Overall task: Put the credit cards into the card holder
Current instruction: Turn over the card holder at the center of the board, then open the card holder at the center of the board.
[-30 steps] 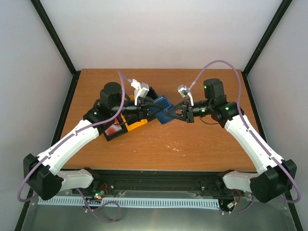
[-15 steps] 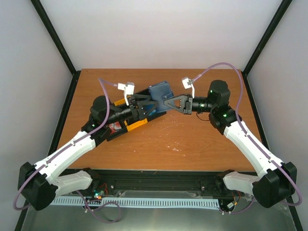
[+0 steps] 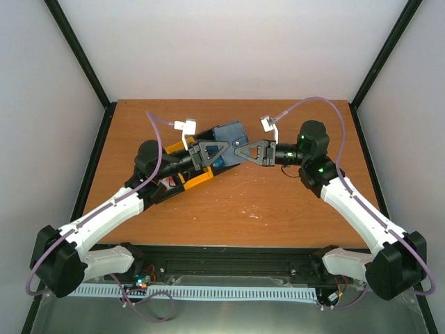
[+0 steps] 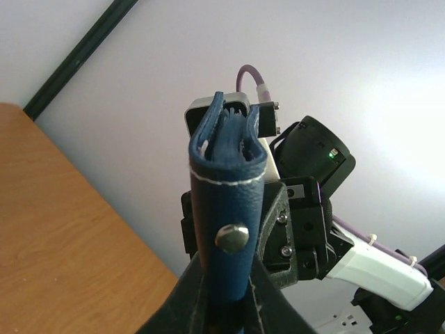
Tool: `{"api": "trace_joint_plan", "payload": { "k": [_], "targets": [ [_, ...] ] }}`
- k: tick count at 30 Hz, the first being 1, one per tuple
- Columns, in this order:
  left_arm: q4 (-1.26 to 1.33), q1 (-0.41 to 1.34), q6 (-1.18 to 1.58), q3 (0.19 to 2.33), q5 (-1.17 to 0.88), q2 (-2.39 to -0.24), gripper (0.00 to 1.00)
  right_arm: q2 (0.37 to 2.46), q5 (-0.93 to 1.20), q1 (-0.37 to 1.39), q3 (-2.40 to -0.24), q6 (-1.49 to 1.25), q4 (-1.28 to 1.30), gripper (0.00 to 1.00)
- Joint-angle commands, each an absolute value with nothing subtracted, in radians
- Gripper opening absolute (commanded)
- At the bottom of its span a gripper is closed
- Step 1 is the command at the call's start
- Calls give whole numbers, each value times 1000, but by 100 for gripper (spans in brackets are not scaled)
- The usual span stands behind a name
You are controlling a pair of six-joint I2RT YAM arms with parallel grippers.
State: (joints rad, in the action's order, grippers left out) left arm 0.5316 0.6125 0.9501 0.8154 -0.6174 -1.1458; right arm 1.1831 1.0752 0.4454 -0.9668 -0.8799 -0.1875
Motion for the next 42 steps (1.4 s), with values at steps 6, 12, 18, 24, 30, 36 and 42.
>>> {"api": "trace_joint_plan", "payload": {
  "k": [6,12,18,24,30,36,42],
  "targets": [
    [298,607,825,816,-541,-1170,1,1177,749,457,-966,-598,319,75],
    [27,612,743,880,-511,-1313,1,1217,584,470,-904,-600,425,75],
    [-21,621,706,896,-503,-1442,1,1294,348,506,-915,-643,470,74],
    [-18,636,676,918,-526,-1539,1,1460,291,565,-964,-675,466,67],
    [-13,638,652,924,-530,-1582,1,1596,299,600,-1035,-675,463,66],
    [-17,639,632,925,-520,-1603,1,1653,356,604,-1048,-681,434,67],
    [-18,639,627,925,-510,-1606,1,1699,345,607,-1058,-679,457,69]
  ]
}}
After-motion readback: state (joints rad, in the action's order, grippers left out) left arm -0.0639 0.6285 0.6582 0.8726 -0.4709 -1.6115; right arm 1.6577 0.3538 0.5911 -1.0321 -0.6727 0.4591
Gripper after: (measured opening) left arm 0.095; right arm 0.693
